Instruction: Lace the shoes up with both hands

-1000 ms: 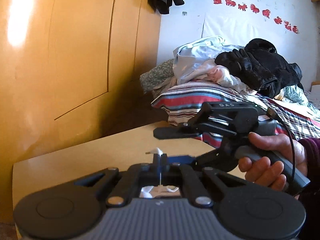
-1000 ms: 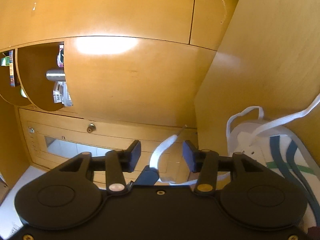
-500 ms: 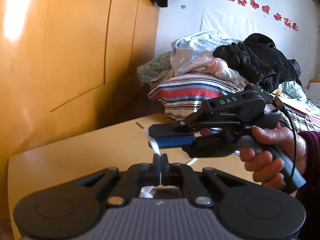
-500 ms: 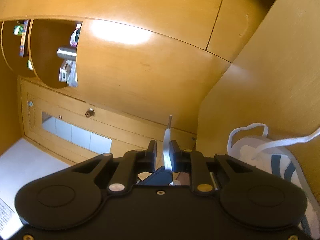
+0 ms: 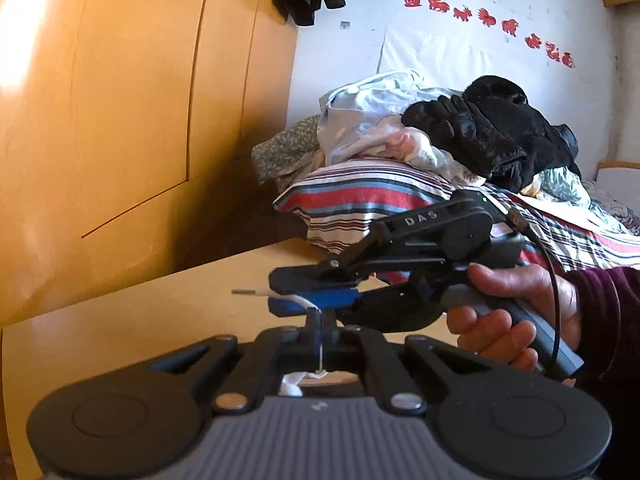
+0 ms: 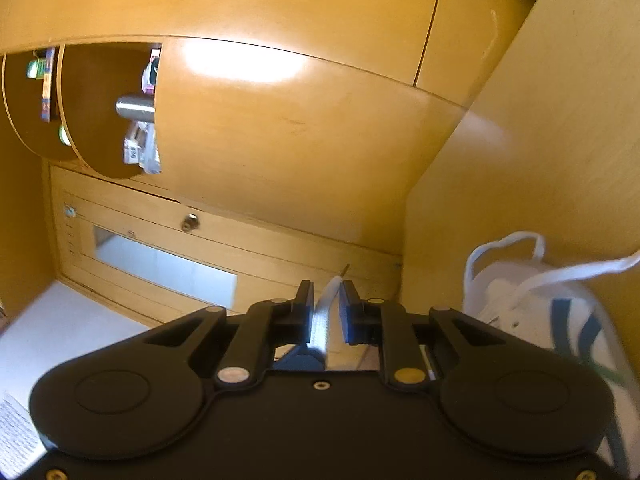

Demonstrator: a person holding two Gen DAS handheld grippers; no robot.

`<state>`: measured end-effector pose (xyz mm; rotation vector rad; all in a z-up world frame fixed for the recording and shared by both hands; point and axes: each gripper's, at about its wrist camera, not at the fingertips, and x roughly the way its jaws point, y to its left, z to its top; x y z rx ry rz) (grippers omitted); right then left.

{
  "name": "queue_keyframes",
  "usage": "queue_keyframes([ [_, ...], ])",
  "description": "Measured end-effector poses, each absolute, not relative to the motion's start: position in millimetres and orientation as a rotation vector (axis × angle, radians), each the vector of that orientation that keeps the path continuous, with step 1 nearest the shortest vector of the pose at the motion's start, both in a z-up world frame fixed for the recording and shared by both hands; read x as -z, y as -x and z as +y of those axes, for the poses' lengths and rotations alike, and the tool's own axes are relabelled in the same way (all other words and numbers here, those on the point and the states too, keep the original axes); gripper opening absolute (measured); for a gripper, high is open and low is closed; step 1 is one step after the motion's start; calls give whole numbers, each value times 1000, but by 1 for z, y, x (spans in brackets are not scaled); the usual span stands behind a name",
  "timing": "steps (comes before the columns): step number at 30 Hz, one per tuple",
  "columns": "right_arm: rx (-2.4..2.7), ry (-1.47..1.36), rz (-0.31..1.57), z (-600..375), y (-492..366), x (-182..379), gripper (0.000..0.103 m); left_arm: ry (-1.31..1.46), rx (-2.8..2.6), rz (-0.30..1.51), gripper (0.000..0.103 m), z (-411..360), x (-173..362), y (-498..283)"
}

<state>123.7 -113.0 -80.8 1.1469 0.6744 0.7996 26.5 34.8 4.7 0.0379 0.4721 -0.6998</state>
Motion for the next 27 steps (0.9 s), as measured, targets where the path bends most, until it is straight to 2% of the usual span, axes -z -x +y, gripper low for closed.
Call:
queue_keyframes([
  [9, -817, -1103, 647, -114, -121, 72, 16, -8, 676, 521, 1, 42, 1, -35],
  [13, -804, -1061, 651, -112, -120, 69, 10, 2, 670, 522, 1, 43, 2, -36],
  [24, -776, -1003, 651, -112, -119, 64, 10, 47, 641, 540, 1, 49, 6, -40],
  [27, -754, -974, 640, -114, -118, 61, 4, 69, 633, 549, 1, 49, 8, -41],
])
